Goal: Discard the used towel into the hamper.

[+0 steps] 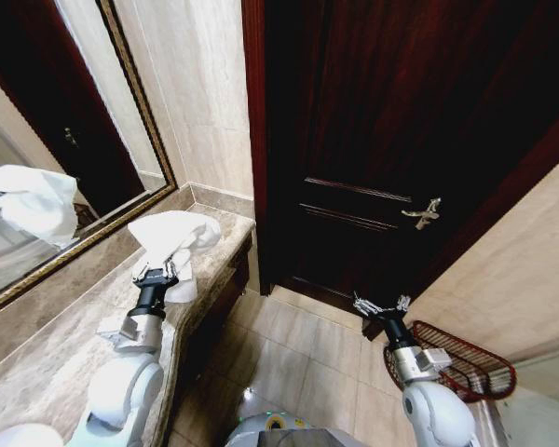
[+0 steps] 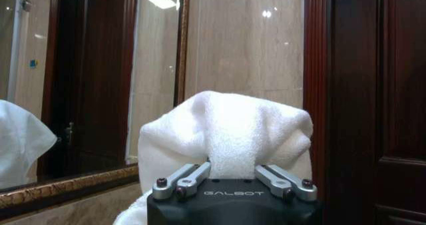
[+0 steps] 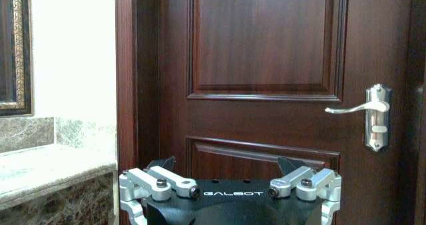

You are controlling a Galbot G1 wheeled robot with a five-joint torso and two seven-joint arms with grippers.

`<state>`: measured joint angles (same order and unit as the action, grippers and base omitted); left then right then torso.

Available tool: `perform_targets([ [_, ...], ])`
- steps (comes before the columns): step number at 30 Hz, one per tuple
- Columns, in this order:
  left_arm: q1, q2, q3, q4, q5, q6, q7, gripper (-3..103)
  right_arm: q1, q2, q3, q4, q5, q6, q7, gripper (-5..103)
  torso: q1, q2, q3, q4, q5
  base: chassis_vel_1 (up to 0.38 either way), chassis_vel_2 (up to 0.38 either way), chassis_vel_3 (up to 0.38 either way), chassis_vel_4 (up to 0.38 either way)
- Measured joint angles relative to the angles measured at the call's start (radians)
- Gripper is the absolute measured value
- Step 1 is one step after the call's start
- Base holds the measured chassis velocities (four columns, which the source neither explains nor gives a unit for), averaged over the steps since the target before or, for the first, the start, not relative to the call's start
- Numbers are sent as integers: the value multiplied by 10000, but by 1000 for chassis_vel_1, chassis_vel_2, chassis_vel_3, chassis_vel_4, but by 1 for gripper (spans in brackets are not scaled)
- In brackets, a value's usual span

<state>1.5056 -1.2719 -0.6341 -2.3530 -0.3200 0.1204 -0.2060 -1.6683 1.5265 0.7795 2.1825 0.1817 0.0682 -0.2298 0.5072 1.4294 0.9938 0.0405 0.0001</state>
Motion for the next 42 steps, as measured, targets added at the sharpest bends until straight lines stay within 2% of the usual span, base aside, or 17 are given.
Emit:
perform_targets([
  [42, 90, -40, 49, -145, -24, -17, 13, 9, -170, -50, 52, -90, 6, 172, -27, 100, 2, -3, 0, 0, -2, 69, -66, -67, 63],
])
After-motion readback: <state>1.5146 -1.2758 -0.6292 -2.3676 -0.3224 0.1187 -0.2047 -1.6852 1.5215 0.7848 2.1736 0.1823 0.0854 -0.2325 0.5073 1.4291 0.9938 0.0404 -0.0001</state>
